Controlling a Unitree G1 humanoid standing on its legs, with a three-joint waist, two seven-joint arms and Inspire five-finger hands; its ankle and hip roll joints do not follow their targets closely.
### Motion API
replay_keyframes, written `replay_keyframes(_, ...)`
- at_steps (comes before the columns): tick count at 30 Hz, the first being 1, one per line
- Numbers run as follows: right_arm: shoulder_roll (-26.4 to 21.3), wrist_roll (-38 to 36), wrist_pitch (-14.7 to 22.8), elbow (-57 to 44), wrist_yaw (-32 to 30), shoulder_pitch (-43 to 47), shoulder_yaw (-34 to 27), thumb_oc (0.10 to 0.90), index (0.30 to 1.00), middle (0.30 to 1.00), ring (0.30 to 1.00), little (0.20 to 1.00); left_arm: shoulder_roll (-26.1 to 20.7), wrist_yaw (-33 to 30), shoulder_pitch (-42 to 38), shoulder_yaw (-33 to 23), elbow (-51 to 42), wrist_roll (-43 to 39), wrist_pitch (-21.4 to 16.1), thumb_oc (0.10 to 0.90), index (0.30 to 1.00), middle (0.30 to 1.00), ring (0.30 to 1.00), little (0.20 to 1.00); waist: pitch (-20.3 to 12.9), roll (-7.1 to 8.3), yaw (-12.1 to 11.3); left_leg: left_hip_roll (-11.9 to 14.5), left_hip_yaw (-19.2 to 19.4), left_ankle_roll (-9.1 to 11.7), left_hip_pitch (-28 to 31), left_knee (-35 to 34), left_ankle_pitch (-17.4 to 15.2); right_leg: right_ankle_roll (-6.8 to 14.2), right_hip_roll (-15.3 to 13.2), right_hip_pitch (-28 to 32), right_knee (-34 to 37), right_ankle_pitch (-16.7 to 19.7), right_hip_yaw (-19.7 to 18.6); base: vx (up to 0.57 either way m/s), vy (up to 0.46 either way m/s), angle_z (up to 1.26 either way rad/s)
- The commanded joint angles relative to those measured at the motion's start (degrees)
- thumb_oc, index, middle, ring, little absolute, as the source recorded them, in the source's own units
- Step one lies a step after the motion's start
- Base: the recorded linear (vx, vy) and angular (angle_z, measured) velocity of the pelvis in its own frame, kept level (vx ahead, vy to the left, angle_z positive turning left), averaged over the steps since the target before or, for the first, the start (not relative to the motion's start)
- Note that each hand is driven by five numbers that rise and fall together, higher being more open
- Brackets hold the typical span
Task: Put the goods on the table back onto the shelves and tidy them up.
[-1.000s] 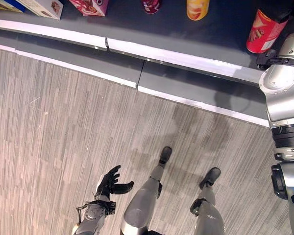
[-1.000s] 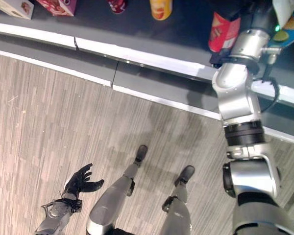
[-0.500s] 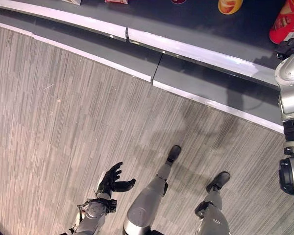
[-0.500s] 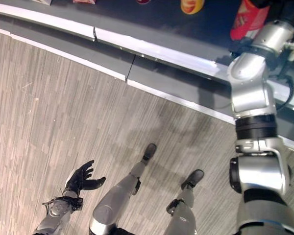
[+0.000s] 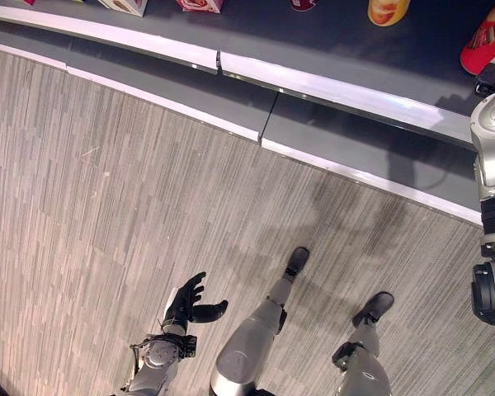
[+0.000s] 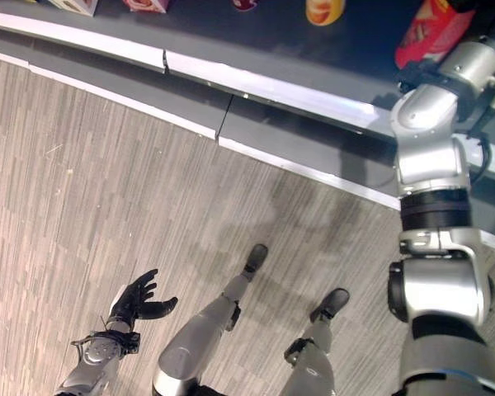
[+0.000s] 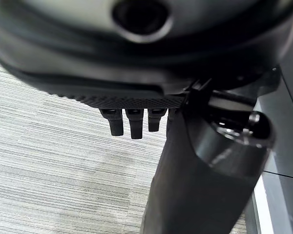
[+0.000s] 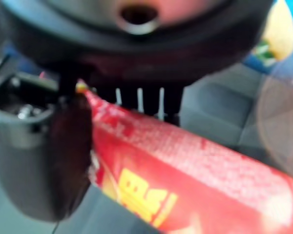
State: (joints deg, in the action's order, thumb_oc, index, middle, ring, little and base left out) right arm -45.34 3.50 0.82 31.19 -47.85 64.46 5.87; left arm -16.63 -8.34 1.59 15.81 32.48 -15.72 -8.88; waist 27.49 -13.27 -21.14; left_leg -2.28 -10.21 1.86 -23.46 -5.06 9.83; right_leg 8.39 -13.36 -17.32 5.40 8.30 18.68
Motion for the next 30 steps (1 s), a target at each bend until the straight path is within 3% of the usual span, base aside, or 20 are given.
replay_keyframes(1,-6.4,1.9,3.2,-3.1,-2.1,3.8,2.7,0.8,0.9,0.9,0.9,0.9,-5.9,-2.7,1.3,4.0,-0.6,-1.0,-2.0,0.8,0.9,0.9,0.9,0.9,-3.7,3.09,-0.9,0.8,-2.8,3.8,-5.8,4.5,-5.3,6.6,-6.4,7.9,-0.8,-5.5,4.4,0.0,0.0,0.0)
replay_keyframes(22,-5.8,3.4,3.4,-11.0,-1.2,0.7,0.2,0.8,0.9,0.9,0.9,0.9,-6.2,-1.9,1.6,3.8,0.3,-0.1,-0.8,0.8,0.9,0.9,0.9,0.9,-5.0,4.44,0.0,1.2,-2.7,3.9,-3.6,4.4,-5.6,6.6,-6.3,9.5,-1.1,-6.0,4.2,0.0,-0.004,0.01)
replay_keyframes(26,-5.0,4.3,3.6,-16.2,1.0,-1.8,-0.5,0.8,0.9,0.9,0.9,0.9,-6.3,-1.6,1.7,2.9,0.3,-0.2,-0.4,0.8,0.9,0.9,0.9,0.9,-5.4,5.46,0.8,1.6,-2.4,4.0,-2.6,4.4,-5.8,6.6,-6.2,10.1,-1.1,-6.0,4.0,-0.01,-0.014,0.02)
replay_keyframes(27,-3.1,6.4,3.5,-20.7,2.4,-5.3,-1.5,0.8,0.9,0.9,0.9,0.9,-6.0,-1.4,2.1,2.1,0.4,0.0,0.3,0.8,0.9,0.9,0.9,0.9,-5.9,6.4,1.5,2.0,-2.2,4.0,-1.8,4.6,-6.1,6.6,-5.9,10.9,-1.0,-6.0,3.8,0.0,-0.049,0.04)
replay_keyframes(30,-0.5,7.8,3.5,-23.8,3.3,-8.8,-3.2,0.8,0.9,0.9,0.9,0.9,-5.9,-1.3,2.6,1.5,0.7,0.3,0.7,0.8,0.9,0.9,0.9,0.9,-6.3,6.99,2.0,2.2,-1.9,4.0,-1.0,4.8,-6.4,6.6,-5.8,11.5,-1.1,-6.2,3.8,0.0,-0.025,0.02)
